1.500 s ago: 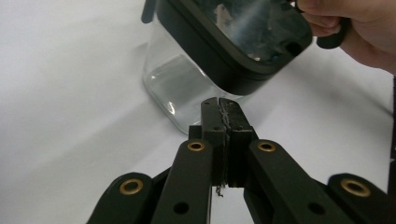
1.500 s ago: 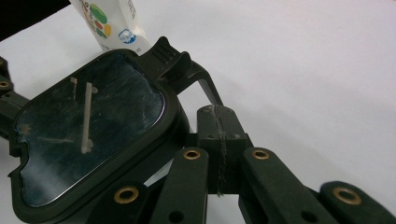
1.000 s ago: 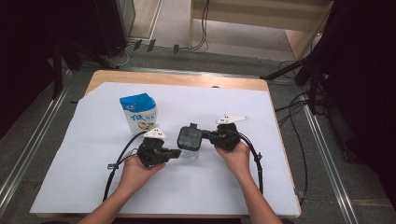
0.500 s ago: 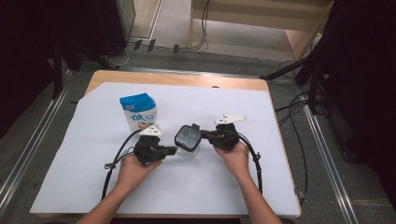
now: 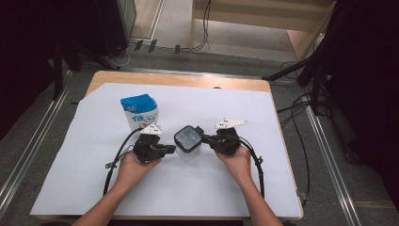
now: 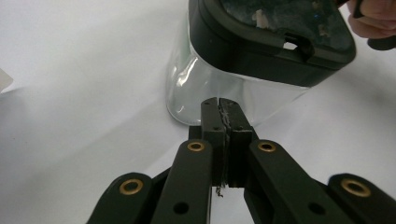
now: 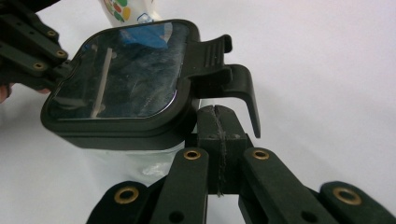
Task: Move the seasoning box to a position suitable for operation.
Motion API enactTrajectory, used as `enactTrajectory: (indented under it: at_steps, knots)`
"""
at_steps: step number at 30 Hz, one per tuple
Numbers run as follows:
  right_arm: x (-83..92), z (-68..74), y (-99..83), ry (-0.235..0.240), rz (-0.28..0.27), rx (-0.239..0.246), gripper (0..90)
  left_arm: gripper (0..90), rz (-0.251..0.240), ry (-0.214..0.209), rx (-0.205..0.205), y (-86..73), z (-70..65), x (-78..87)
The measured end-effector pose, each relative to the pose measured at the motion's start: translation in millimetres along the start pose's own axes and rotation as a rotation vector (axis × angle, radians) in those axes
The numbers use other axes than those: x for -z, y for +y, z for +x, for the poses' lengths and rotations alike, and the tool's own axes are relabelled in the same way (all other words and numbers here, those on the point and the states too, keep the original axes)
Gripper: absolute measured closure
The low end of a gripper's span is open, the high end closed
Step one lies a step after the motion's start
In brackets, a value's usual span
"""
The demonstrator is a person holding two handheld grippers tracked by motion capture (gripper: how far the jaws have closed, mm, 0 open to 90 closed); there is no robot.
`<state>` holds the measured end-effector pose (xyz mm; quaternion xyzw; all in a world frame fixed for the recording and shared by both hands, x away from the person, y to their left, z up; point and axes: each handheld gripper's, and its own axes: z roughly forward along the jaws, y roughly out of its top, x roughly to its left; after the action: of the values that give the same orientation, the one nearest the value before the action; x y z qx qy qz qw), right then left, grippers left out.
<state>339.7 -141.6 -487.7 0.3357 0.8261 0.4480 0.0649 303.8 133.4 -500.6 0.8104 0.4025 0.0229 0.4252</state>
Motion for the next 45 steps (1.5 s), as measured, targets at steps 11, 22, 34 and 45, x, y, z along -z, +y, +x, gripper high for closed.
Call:
enactTrajectory:
  at_steps: [11,22,34,45]
  knots:
    - [11.9,7.4,-9.7,-0.003,0.013,-0.019,90.0,90.0,-0.011,-0.041,0.028,6.7,9.6,-7.2]
    - [19.2,13.0,-15.3,-0.024,0.028,-0.036,90.0,88.6,-0.012,-0.045,-0.011,14.5,15.1,-12.9]
    - [40.8,0.5,-16.1,-0.044,-0.003,-0.047,90.0,58.4,-0.067,-0.062,-0.07,16.7,7.7,15.8]
    - [37.1,-14.3,-15.6,-0.047,0.015,-0.069,90.0,24.4,-0.045,-0.15,-0.175,20.5,0.4,22.6]
